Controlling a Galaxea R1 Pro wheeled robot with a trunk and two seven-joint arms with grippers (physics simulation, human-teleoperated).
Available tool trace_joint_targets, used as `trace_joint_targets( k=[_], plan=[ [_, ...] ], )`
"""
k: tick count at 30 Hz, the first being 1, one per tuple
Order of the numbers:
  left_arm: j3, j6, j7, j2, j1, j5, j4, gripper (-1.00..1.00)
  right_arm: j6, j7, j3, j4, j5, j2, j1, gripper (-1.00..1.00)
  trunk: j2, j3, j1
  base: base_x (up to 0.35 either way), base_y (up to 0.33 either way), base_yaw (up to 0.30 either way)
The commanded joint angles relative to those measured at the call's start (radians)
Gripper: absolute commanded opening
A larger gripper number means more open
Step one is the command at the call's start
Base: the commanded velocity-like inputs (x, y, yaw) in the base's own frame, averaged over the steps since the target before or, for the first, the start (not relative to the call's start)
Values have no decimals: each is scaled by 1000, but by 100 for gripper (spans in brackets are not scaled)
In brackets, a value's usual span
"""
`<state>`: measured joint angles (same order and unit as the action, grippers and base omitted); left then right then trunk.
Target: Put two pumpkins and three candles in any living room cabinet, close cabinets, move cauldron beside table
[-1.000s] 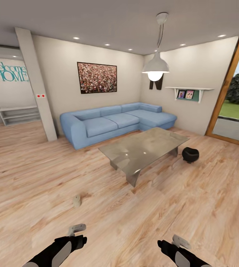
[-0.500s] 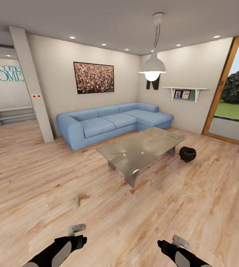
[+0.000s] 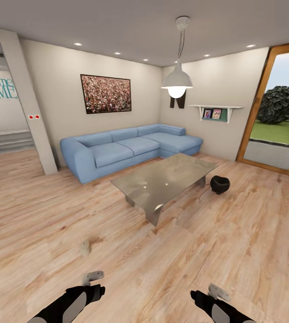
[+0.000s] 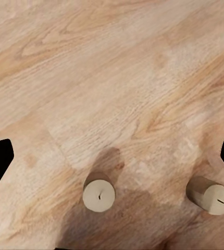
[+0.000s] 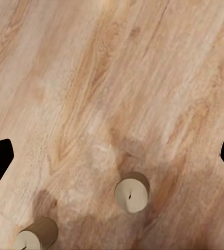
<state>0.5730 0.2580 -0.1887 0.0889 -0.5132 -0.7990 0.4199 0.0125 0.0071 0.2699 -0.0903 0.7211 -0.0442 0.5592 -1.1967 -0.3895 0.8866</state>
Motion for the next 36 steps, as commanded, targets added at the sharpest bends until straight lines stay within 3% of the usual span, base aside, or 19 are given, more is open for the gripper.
trace_joint_targets(
  k=[1, 9, 20, 36],
  plan=[
    [8, 3, -9, 2, -1, -11, 4, 100, 1, 1, 8, 0, 9, 0, 1, 100, -1, -1, 0, 0, 55, -251],
    [8, 3, -9, 2, -1, -11, 4, 100, 1, 1, 8, 0, 9, 0, 1, 100, -1, -1, 0, 0, 54, -233],
    [8, 3, -9, 2, -1, -11, 4, 100, 1, 1, 8, 0, 9, 0, 1, 100, -1, -1, 0, -53, 16, -21],
    [6, 3, -9, 2, 0, -12, 4, 100, 1, 1, 8, 0, 9, 0, 1, 100, -1, -1, 0, 8, 1, 218]
  ],
)
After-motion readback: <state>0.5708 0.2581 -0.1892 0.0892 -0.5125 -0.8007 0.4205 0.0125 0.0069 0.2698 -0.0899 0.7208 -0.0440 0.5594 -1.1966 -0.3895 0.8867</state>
